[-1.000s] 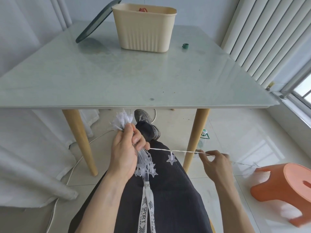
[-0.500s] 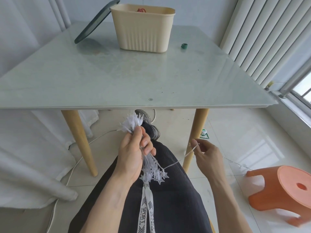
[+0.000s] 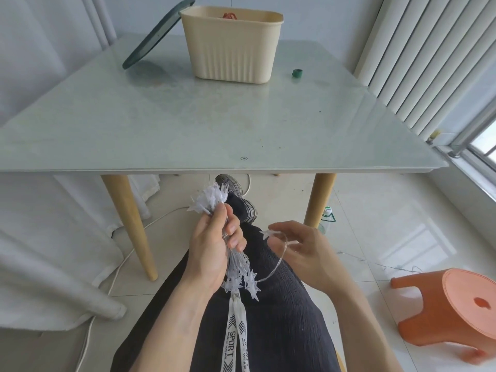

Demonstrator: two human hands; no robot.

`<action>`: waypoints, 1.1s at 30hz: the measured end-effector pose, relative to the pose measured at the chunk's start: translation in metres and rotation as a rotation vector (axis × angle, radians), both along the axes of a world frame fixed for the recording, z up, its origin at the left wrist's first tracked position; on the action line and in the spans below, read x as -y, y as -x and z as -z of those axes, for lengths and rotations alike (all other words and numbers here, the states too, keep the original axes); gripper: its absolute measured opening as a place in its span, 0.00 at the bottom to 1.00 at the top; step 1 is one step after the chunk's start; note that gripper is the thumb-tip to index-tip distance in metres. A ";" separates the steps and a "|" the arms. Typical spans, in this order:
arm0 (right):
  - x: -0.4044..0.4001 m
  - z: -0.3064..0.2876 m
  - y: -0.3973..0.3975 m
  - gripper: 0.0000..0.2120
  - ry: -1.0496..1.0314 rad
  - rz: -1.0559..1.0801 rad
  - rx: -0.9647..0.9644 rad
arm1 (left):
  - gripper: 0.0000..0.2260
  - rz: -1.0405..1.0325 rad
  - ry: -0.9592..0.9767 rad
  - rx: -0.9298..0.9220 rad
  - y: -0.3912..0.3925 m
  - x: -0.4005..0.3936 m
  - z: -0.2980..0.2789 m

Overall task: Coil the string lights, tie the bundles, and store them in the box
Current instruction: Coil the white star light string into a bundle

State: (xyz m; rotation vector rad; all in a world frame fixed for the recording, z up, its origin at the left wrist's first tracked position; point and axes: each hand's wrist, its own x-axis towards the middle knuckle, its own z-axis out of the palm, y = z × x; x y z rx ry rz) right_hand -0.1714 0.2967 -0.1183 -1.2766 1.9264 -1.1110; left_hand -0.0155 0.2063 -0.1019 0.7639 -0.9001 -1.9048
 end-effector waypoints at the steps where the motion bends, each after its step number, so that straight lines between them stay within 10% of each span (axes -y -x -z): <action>1: 0.000 0.000 0.001 0.05 -0.020 0.008 -0.037 | 0.13 -0.007 -0.003 0.000 -0.001 0.001 0.001; 14: -0.009 -0.005 0.024 0.15 -0.349 0.177 -0.132 | 0.14 -0.104 -0.008 0.027 -0.011 0.013 0.004; 24: -0.024 -0.014 0.035 0.34 -0.120 -0.060 0.331 | 0.12 -0.086 -0.014 0.019 -0.007 0.009 0.003; 33: -0.007 -0.033 -0.010 0.13 0.287 -0.081 0.553 | 0.12 0.067 0.105 0.127 0.001 -0.007 0.001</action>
